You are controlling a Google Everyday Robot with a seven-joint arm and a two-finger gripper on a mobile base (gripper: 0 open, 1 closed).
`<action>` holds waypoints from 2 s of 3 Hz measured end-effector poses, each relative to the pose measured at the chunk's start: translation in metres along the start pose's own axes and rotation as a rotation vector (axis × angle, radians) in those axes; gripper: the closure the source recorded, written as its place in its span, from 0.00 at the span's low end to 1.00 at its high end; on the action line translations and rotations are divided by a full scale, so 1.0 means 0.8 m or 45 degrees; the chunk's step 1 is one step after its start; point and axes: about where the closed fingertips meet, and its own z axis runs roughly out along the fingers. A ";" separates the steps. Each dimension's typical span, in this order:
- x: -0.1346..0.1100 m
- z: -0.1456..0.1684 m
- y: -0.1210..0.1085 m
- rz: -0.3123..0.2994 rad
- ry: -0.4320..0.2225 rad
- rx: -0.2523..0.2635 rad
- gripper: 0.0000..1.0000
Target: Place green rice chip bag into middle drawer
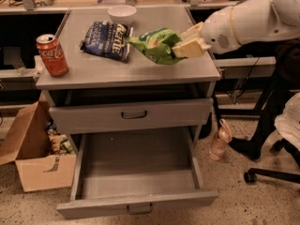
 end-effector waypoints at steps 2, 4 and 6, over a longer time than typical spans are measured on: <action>0.015 0.008 0.055 -0.178 0.013 -0.221 1.00; 0.150 0.038 0.176 -0.441 0.186 -0.519 1.00; 0.274 0.062 0.243 -0.465 0.397 -0.652 1.00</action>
Offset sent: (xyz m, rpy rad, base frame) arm -0.0474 0.0206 -0.0328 -0.0729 -0.0087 0.3294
